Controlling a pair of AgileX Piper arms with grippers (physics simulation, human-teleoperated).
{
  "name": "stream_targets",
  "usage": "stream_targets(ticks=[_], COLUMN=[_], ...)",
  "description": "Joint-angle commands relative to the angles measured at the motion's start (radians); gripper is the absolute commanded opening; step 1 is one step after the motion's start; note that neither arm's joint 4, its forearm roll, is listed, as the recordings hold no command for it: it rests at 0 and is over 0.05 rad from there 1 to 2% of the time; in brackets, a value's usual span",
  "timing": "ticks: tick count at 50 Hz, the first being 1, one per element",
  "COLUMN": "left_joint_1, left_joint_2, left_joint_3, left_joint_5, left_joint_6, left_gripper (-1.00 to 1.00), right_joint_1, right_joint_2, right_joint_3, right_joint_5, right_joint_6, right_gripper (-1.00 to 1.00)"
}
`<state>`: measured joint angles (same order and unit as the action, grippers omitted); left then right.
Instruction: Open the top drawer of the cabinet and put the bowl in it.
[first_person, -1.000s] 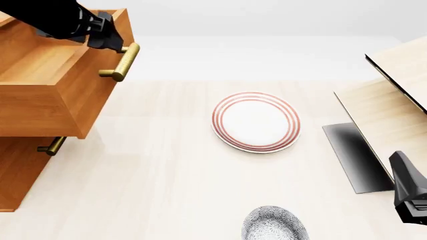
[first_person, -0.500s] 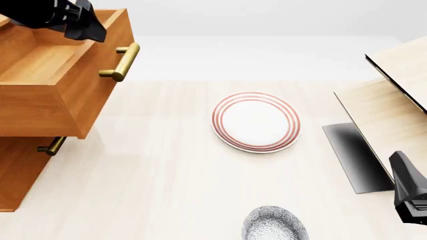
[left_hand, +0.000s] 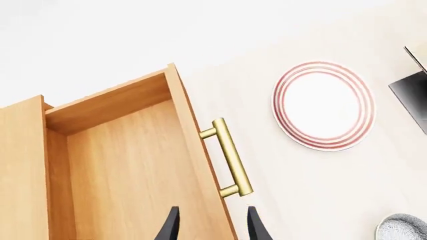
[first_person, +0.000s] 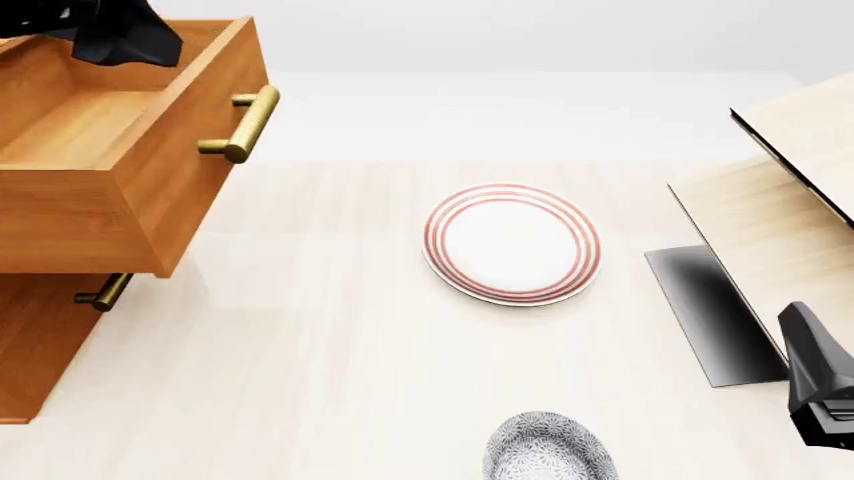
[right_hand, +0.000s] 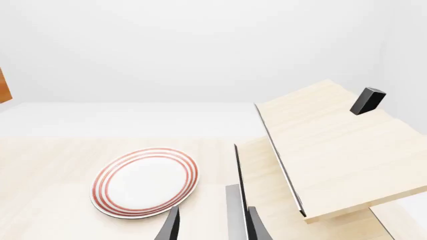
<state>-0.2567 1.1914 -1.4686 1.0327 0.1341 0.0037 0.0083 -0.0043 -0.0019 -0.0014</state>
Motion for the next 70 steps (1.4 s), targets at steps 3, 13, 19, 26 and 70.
stream_targets(ticks=[3,13,19,26,70], left_joint_1=[-0.058,-0.118,-0.141,-0.169,-0.488], left_joint_2=[-0.083,-0.126,-0.148,-0.173,0.042], left_joint_3=[0.033,0.107,0.137,0.177,0.335], left_joint_5=[0.004,-0.036,-0.051,-0.071,-0.352], left_joint_6=[-0.021,-0.038,-0.034,-0.012,-0.082], left_gripper=[1.0,1.0,1.0,1.0,1.0], right_joint_1=[-0.001,-0.001,-0.001,-0.001,-0.001], right_joint_2=[0.001,0.001,0.001,0.001,0.001], right_joint_3=[0.0,0.0,0.0,0.0,0.0], right_joint_5=[0.0,0.0,0.0,0.0,0.0], right_joint_6=[0.0,0.001,0.0,0.0,0.0], right_gripper=[1.0,1.0,1.0,1.0,1.0])
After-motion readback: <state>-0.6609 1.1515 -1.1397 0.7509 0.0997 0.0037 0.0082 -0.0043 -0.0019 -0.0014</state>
